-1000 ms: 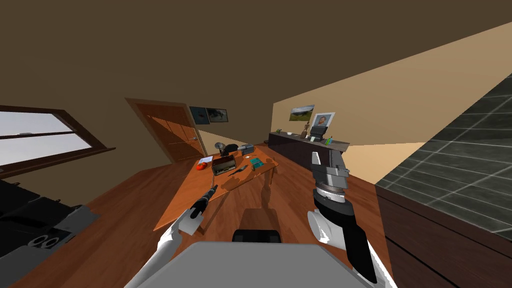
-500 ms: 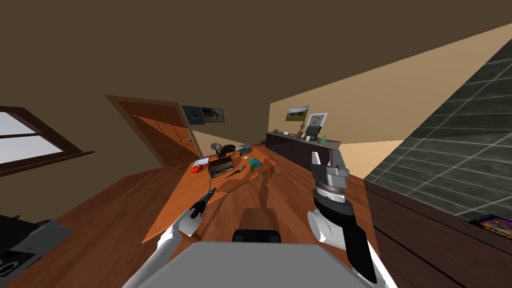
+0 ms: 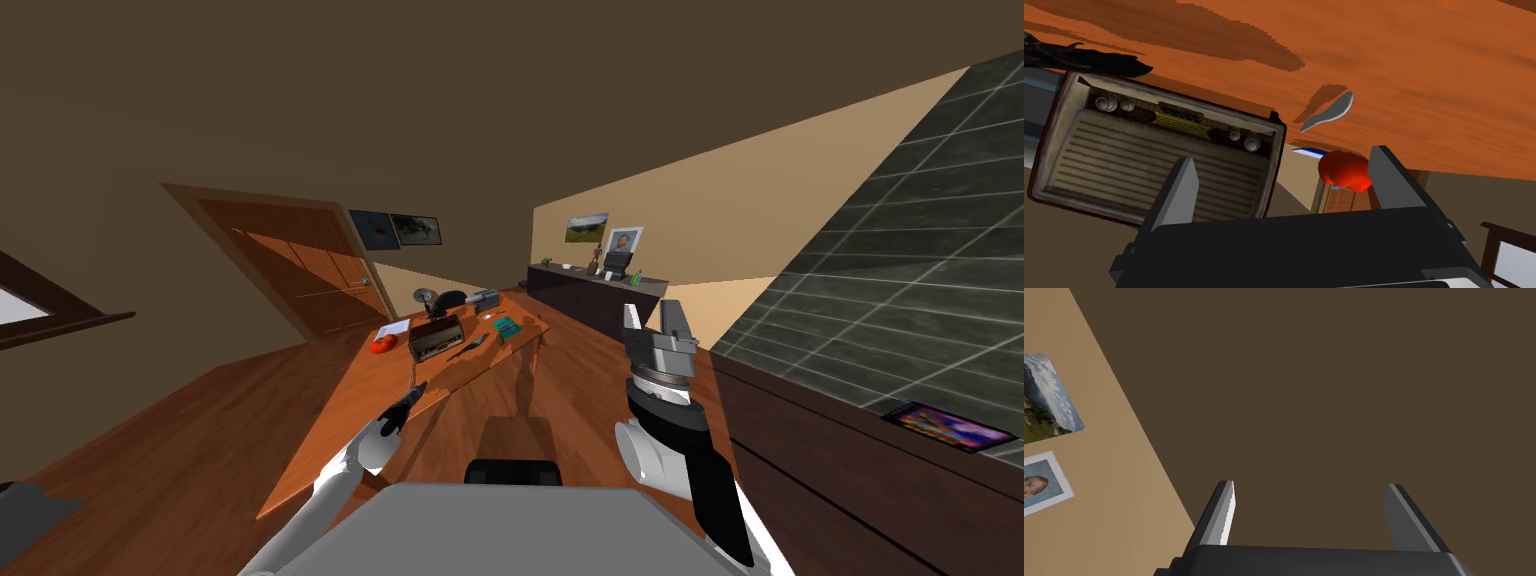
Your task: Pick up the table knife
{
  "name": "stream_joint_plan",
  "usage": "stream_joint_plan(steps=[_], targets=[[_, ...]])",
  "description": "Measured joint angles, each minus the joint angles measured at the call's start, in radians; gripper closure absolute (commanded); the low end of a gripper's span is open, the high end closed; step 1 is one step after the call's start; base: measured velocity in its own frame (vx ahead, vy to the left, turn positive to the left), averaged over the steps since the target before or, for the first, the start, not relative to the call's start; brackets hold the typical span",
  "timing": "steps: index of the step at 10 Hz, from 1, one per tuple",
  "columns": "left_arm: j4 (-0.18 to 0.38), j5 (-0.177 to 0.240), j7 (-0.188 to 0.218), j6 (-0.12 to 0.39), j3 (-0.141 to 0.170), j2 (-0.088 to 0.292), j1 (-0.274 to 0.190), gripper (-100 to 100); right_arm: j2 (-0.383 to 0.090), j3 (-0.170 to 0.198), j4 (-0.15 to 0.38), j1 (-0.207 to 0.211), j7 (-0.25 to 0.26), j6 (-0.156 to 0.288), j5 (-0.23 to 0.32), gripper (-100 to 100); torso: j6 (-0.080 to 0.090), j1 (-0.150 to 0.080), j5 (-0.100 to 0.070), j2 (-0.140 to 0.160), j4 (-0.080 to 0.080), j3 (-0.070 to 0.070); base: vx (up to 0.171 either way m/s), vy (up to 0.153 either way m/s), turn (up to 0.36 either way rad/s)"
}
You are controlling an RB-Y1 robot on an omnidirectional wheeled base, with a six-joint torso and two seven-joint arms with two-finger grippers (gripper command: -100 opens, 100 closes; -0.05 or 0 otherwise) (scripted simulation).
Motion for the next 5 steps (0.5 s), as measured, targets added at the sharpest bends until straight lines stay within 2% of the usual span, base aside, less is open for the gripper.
stream_joint_plan(steps=[5], targets=[[0.133, -0.024, -0.009, 0.031, -0.013, 0.020, -0.053, -100, 0.000, 0.000, 0.000, 0.000, 0.000, 0.000, 0.000, 0, 0.000, 0.001, 0.000, -0.001, 0.000, -0.001, 0.043, 0.053, -0.095]])
